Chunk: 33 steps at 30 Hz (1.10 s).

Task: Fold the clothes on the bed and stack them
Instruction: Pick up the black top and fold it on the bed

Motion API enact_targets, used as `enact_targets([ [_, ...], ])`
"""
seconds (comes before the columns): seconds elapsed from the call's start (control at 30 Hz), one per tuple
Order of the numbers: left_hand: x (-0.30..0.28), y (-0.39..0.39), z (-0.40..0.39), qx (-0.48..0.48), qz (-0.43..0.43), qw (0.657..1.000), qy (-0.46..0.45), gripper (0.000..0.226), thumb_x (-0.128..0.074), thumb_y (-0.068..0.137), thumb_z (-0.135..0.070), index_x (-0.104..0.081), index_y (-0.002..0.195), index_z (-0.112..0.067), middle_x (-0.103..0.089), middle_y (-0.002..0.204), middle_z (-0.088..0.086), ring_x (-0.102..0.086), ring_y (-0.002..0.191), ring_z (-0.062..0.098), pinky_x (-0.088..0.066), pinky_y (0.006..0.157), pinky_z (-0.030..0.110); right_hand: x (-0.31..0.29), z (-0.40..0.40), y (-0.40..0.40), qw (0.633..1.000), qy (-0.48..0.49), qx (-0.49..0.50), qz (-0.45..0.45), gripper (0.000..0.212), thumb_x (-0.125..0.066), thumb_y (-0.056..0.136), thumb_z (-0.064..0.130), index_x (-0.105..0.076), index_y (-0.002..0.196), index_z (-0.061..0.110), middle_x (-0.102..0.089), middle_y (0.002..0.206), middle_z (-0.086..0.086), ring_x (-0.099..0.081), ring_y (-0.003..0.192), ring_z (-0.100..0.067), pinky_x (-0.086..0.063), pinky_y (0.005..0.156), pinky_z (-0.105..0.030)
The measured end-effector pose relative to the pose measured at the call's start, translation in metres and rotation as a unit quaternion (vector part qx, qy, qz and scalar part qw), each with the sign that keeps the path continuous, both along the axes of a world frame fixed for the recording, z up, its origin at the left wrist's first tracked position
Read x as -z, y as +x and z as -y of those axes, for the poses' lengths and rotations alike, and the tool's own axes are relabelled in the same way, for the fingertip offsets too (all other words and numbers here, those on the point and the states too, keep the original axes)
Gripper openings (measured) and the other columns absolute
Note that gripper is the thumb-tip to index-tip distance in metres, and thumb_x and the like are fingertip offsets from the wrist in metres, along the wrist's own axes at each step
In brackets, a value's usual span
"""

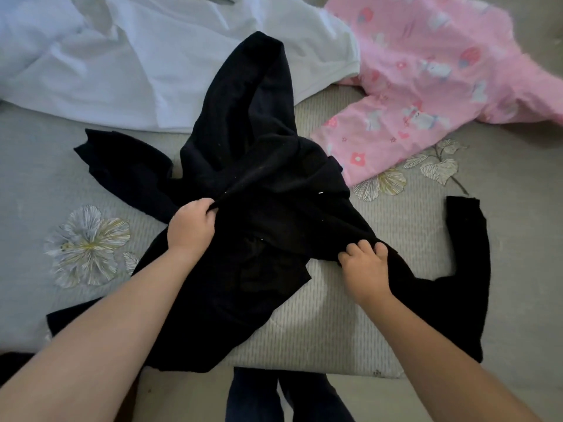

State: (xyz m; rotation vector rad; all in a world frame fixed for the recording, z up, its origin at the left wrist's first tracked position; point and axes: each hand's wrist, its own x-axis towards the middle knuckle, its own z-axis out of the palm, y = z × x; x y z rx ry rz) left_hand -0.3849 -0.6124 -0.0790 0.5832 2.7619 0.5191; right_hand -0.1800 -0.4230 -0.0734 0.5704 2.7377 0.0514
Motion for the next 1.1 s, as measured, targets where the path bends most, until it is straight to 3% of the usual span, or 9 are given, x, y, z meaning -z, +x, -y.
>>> enact_targets([
  [0.2,-0.057,-0.043,0.003,-0.039,-0.083,0.989,0.112,0.026,-0.043,0.095,-0.012,-0.059,0.105,0.006,-0.061,0.099,0.026,-0.055,0.093,0.039,-0.037,0.075,0.038,-0.040,-0.015,-0.005,0.955,-0.058,0.068,-0.281,0.007,-0.060,0.064,0.000,-0.065,0.066,0.004,-0.064,0.064,-0.007,-0.063,0.063,-0.026,-0.021,0.067,-0.032],
  [0.33,-0.081,-0.054,0.006,0.012,-0.118,0.993,0.021,0.029,-0.042,0.096,-0.013,-0.059,0.099,0.009,-0.058,0.095,0.031,-0.053,0.089,0.043,-0.037,0.067,0.044,-0.073,-0.034,0.047,0.967,-0.041,0.042,-0.249,0.013,-0.051,0.069,0.003,-0.064,0.069,0.002,-0.061,0.055,-0.006,-0.061,0.055,-0.028,-0.031,0.075,-0.036],
  [0.43,-0.076,-0.041,0.001,0.080,-0.090,0.988,-0.100,0.031,-0.038,0.096,-0.016,-0.058,0.098,0.008,-0.059,0.096,0.028,-0.053,0.089,0.042,-0.034,0.062,0.040,-0.080,-0.037,0.082,0.997,-0.040,0.046,-0.044,0.019,-0.055,0.076,-0.004,-0.065,0.088,0.007,-0.066,0.072,-0.007,-0.063,0.078,-0.030,-0.034,0.082,-0.043],
  [0.53,-0.064,-0.026,-0.004,0.095,-0.064,0.983,-0.143,0.030,-0.035,0.098,-0.014,-0.057,0.103,0.007,-0.058,0.101,0.027,-0.053,0.093,0.042,-0.032,0.063,0.038,-0.073,-0.044,0.115,0.969,-0.019,0.100,0.226,0.033,-0.042,0.089,0.015,-0.049,0.119,0.029,-0.063,0.104,0.008,-0.047,0.110,-0.017,-0.026,0.093,-0.033],
  [0.73,-0.059,-0.018,-0.008,0.064,-0.035,0.961,-0.267,0.022,-0.043,0.091,-0.006,-0.058,0.106,0.000,-0.058,0.108,0.020,-0.049,0.103,0.036,-0.036,0.081,0.039,-0.066,-0.044,0.133,0.925,0.017,0.153,0.346,0.027,-0.044,0.089,0.025,-0.055,0.114,0.027,-0.059,0.112,0.003,-0.042,0.117,-0.020,-0.022,0.105,-0.040],
  [0.83,-0.055,0.020,-0.030,0.162,-0.035,0.966,-0.199,0.033,-0.044,0.084,-0.002,-0.052,0.115,-0.006,-0.056,0.115,0.013,-0.047,0.108,0.032,-0.033,0.087,0.039,-0.060,-0.030,0.095,0.947,-0.050,0.153,0.276,0.013,-0.050,0.084,0.030,-0.059,0.083,0.021,-0.058,0.093,0.001,-0.048,0.109,-0.022,-0.029,0.092,-0.035],
  [0.93,-0.045,0.051,-0.044,0.285,-0.015,0.958,-0.021,0.043,-0.051,0.075,0.001,-0.058,0.118,-0.002,-0.060,0.119,0.015,-0.056,0.109,0.030,-0.039,0.091,0.039,-0.060,-0.024,0.061,0.984,-0.080,0.155,0.032,0.019,-0.058,0.076,0.019,-0.052,0.059,0.012,-0.055,0.066,-0.002,-0.059,0.083,-0.028,-0.029,0.070,-0.029],
  [1.03,-0.034,0.072,-0.054,0.282,0.037,0.959,0.014,0.045,-0.065,0.081,-0.018,-0.056,0.121,0.001,-0.059,0.122,0.016,-0.054,0.115,0.031,-0.040,0.096,0.042,-0.056,-0.032,0.039,0.975,0.000,0.145,-0.168,0.023,-0.075,0.066,0.014,-0.069,0.086,0.005,-0.066,0.083,-0.012,-0.062,0.083,-0.032,-0.041,0.073,-0.039],
  [1.1,-0.023,0.082,-0.061,0.268,0.064,0.961,-0.033,0.049,-0.060,0.086,-0.033,-0.052,0.127,-0.006,-0.055,0.128,0.009,-0.048,0.120,0.026,-0.035,0.099,0.037,-0.053,-0.041,0.029,0.970,-0.057,0.229,-0.059,0.039,-0.063,0.082,0.026,-0.058,0.118,0.013,-0.059,0.116,-0.008,-0.051,0.112,-0.028,-0.032,0.092,-0.042],
])
